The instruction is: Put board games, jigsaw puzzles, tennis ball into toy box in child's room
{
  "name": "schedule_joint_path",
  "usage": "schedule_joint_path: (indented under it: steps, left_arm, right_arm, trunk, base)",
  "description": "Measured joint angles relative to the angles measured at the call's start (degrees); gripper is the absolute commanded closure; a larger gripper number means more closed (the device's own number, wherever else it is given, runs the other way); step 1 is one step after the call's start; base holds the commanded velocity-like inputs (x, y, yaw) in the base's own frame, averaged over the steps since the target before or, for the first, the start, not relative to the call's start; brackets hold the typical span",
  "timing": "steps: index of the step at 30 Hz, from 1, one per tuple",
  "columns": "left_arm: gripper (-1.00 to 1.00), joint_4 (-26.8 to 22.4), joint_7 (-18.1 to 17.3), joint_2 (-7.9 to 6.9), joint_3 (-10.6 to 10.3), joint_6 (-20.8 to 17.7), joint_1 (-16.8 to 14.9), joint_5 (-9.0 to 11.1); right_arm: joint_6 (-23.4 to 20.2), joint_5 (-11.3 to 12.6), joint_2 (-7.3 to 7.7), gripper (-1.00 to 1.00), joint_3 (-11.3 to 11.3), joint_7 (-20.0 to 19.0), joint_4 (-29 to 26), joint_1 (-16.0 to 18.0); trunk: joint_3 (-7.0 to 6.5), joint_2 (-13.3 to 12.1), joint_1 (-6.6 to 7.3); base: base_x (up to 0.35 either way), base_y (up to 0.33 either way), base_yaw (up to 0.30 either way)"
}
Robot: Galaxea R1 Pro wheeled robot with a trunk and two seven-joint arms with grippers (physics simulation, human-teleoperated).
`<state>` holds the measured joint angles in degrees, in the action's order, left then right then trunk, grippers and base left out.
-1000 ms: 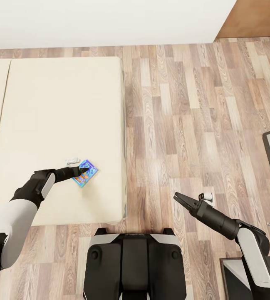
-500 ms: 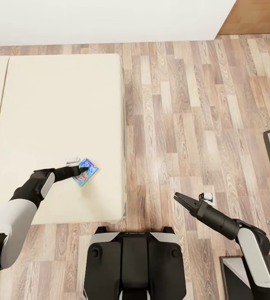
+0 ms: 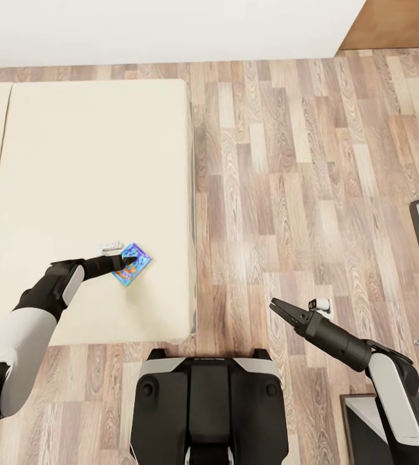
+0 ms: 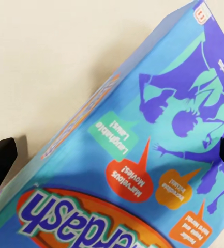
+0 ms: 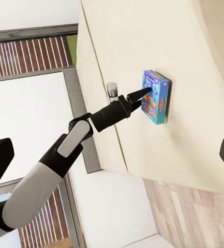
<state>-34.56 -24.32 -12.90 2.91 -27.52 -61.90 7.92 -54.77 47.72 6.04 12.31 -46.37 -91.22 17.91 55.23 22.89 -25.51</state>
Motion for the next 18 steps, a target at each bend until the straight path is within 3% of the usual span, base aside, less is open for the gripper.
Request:
schedule_joint_path:
  steps: [3, 8, 18]
  left_arm:
    - [-1.0, 0.0, -0.1, -0.29, -0.1, 0.0, 0.0, 0.4]
    - [-1.0, 0.2, -0.8, -1.95, -0.1, 0.3, 0.0, 0.9]
    - [-1.0, -0.1, -0.1, -2.57, -0.1, 0.4, 0.0, 0.8]
  right_arm:
    - [0.0, 0.0, 0.01, -1.0, 0.0, 0.0, 0.0, 0.0]
    - [0.0, 0.0, 0.01, -1.0, 0.0, 0.0, 0.0, 0.0]
    - [0.0, 0.0, 0.02, -1.0, 0.0, 0.0, 0.0, 0.0]
  trunk:
    - [0.04, 0.0, -0.02]
    - [0.06, 0.0, -0.18]
    - [0.06, 0.0, -0.19]
  base:
    - [0.0, -0.074, 0.0]
    - [0.0, -0.147, 0.0]
    - [0.0, -0.048, 0.0]
